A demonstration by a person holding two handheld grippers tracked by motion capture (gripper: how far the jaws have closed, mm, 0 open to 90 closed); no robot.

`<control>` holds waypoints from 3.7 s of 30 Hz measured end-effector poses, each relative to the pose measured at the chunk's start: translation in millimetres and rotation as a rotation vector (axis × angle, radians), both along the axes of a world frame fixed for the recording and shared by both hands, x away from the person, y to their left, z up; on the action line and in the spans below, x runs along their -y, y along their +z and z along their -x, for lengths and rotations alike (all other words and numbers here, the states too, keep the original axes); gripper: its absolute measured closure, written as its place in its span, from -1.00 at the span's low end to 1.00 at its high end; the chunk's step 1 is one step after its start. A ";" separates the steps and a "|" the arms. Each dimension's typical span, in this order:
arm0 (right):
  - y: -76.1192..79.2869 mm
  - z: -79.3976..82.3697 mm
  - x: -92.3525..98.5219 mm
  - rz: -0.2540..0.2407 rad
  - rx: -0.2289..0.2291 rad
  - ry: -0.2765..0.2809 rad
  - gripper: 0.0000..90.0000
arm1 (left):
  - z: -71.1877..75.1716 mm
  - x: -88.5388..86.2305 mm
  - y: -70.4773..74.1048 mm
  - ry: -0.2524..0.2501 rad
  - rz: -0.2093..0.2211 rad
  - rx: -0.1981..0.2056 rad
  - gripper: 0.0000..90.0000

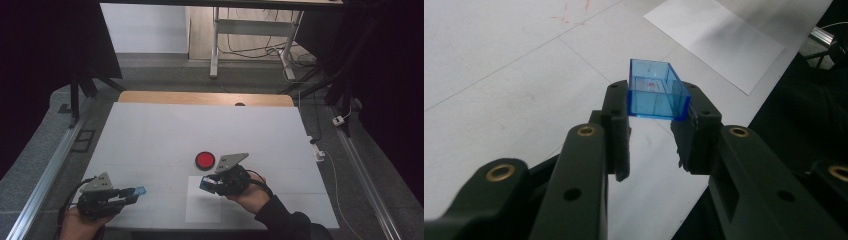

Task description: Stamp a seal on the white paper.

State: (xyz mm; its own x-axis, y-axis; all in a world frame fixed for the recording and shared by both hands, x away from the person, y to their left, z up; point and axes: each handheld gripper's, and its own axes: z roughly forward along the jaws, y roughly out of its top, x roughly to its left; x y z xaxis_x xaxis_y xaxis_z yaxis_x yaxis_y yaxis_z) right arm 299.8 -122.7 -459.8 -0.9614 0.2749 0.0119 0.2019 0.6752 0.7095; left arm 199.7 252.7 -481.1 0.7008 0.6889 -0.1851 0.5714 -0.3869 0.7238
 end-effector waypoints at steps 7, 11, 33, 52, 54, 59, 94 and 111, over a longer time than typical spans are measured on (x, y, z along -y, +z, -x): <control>-11.2 0.1 -7.9 0.030 -0.003 0.017 0.57 | -0.1 -0.2 0.0 -0.001 0.001 -0.001 0.54; -16.5 -0.4 -12.6 0.035 -0.015 0.009 0.57 | -0.1 -0.2 -0.1 -0.001 0.002 -0.001 0.54; -37.4 -5.1 -19.5 0.092 -0.017 0.021 0.57 | -0.1 -0.3 -0.1 -0.003 0.003 -0.002 0.54; -41.8 -4.4 -15.6 0.062 -0.021 0.016 0.58 | -0.3 0.3 -0.4 -0.005 -0.002 -0.004 0.54; -41.6 -3.2 -16.3 0.066 -0.017 0.013 0.58 | -0.4 0.3 -0.4 -0.005 -0.002 -0.004 0.54; -41.2 3.8 -18.8 0.088 0.034 0.014 0.58 | -0.5 0.5 -0.3 -0.004 -0.004 -0.004 0.54; -42.1 1.7 -17.5 0.072 0.018 0.016 0.57 | -0.7 0.5 -0.4 -0.006 -0.005 -0.006 0.54; -39.9 -0.4 -17.5 0.081 0.026 0.025 0.56 | -0.5 0.3 -0.3 -0.007 -0.002 -0.005 0.54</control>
